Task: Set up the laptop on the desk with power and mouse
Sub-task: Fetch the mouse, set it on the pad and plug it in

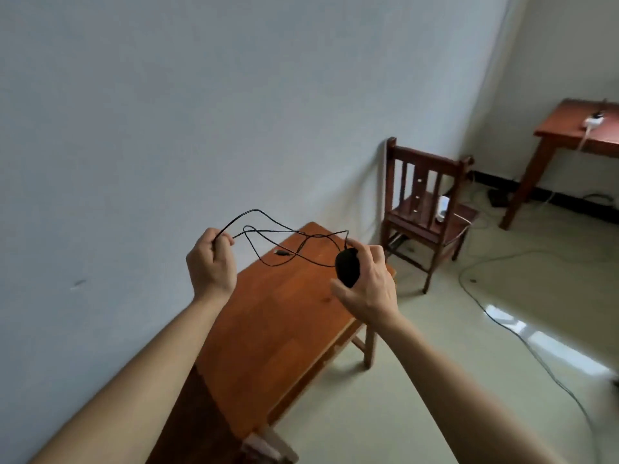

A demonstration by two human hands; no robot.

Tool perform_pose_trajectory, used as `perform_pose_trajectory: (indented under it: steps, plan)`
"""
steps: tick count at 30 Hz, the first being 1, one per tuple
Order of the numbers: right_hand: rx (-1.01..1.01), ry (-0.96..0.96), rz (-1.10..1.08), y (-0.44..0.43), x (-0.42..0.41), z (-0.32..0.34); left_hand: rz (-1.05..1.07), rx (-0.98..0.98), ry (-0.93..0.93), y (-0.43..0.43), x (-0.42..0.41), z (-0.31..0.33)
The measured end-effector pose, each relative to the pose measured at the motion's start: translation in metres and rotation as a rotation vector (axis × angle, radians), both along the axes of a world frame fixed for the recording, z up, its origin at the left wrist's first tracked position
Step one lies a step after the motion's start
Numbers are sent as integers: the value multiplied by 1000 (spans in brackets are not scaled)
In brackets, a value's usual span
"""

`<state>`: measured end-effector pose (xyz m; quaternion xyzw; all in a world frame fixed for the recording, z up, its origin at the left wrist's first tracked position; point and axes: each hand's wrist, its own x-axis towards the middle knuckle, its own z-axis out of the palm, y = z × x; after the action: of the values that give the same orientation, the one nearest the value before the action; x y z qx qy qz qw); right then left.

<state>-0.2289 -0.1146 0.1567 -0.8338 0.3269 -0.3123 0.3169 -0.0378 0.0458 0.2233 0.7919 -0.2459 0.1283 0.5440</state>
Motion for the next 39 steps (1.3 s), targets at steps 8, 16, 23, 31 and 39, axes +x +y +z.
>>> perform_pose_trajectory:
  steps: [8,16,23,31,39]
  plan:
    - [6,19,-391,-140,-135,-20,-533,129,155,-232,-83,-49]
    - [-48,85,-737,-313,-237,-3,-908,54,294,-477,-173,-50]
    - [-52,49,-988,-427,-314,12,-1188,116,267,-646,-251,-28]
    - [1,34,-1069,-589,-399,-33,-1260,173,241,-836,-352,-51]
    - [39,-100,-1001,-819,-473,-15,-1206,195,229,-1050,-419,-34]
